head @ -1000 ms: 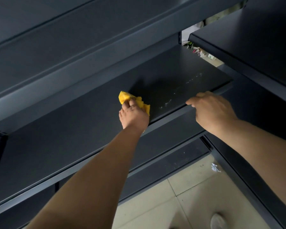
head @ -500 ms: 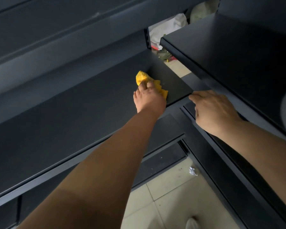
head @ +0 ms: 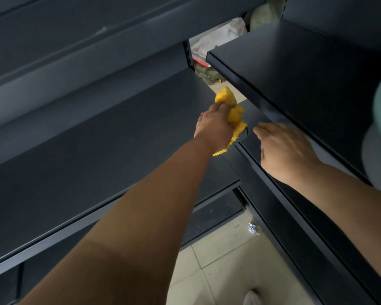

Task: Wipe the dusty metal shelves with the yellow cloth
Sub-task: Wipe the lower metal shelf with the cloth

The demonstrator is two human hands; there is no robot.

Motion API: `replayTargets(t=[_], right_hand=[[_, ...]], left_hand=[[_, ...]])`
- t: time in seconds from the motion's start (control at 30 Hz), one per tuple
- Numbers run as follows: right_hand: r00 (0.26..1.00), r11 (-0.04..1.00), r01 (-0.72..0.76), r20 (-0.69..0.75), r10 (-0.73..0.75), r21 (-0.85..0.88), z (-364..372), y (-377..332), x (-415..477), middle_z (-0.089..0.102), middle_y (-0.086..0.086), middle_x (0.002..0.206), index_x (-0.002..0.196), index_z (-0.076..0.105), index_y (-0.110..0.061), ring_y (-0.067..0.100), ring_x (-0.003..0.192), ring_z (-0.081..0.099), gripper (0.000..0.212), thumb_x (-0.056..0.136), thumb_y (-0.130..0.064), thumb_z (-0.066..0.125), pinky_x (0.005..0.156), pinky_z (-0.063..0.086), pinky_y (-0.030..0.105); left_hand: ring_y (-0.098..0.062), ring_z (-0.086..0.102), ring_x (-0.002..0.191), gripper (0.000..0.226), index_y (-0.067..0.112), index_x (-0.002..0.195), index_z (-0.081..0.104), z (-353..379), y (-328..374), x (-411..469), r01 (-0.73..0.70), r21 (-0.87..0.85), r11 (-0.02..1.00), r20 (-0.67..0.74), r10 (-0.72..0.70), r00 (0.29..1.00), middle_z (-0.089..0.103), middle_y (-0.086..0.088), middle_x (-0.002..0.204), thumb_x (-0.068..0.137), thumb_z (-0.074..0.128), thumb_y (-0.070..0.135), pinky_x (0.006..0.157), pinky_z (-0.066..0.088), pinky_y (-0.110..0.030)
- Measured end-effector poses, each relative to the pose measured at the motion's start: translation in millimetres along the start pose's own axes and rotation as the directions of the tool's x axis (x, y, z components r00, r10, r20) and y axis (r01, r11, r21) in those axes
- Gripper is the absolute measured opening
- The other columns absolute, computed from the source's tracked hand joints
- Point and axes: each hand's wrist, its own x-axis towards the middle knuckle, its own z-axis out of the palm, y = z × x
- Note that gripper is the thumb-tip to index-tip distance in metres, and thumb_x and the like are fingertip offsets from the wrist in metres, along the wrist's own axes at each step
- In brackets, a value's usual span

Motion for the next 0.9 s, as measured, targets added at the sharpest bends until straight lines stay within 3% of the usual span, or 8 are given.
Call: replayTargets(t=[0.2,0.37,0.53,0.9], right_hand=[[1.0,1.0,-0.008,-0.025,0.008,0.024,-8,-37,0,0.055,0.009,0.112,0.111,0.053,-0.007,0.03,0.107,0.051,0.029,0.082,-0.005,0.051,0.083,0.043,0.042],[1.0,0.999,-0.011,0.011,0.011,0.032,-9,-73,3,0.048,0.01,0.135,0.128,0.049,-0.008,0.031,0.122,0.045,0.044,0.085,-0.008,0.054,0.093,0.04,0.042],[0.996,0.996,0.072,0.043,-0.074,0.057,-4,-126,5,0.043,0.008,0.142,0.136,0.044,-0.013,0.03,0.127,0.04,0.053,0.085,-0.006,0.051,0.099,0.039,0.044],[0.961,0.958,0.273,0.027,-0.276,0.083,10,-241,-3,0.047,0.006,0.14,0.14,0.041,-0.015,0.027,0.126,0.045,0.051,0.09,-0.008,0.049,0.098,0.042,0.04]], left_hand=[[-0.028,0.039,0.127,0.052,0.024,0.138,0.042,-7,-12,-32,0.053,-0.038,0.998,-0.034,-0.054,0.998,0.04,-0.003,0.142,0.088,0.05,0.011,0.113,0.025,-0.042],[-0.027,0.04,0.126,0.054,0.022,0.138,0.04,-23,-47,-67,0.105,-0.015,0.994,-0.066,-0.106,0.992,0.041,-0.005,0.14,0.087,0.051,0.01,0.115,0.02,-0.04],[-0.026,0.038,0.129,0.055,0.024,0.141,0.035,-42,-96,-99,0.236,-0.031,0.971,-0.131,-0.238,0.962,0.038,-0.004,0.142,0.089,0.05,0.015,0.117,0.013,-0.041],[-0.029,0.038,0.127,0.054,0.02,0.141,0.034,-90,-210,-170,0.44,0.0,0.898,-0.275,-0.423,0.864,0.042,-0.006,0.138,0.091,0.051,0.033,0.113,0.021,-0.043]])
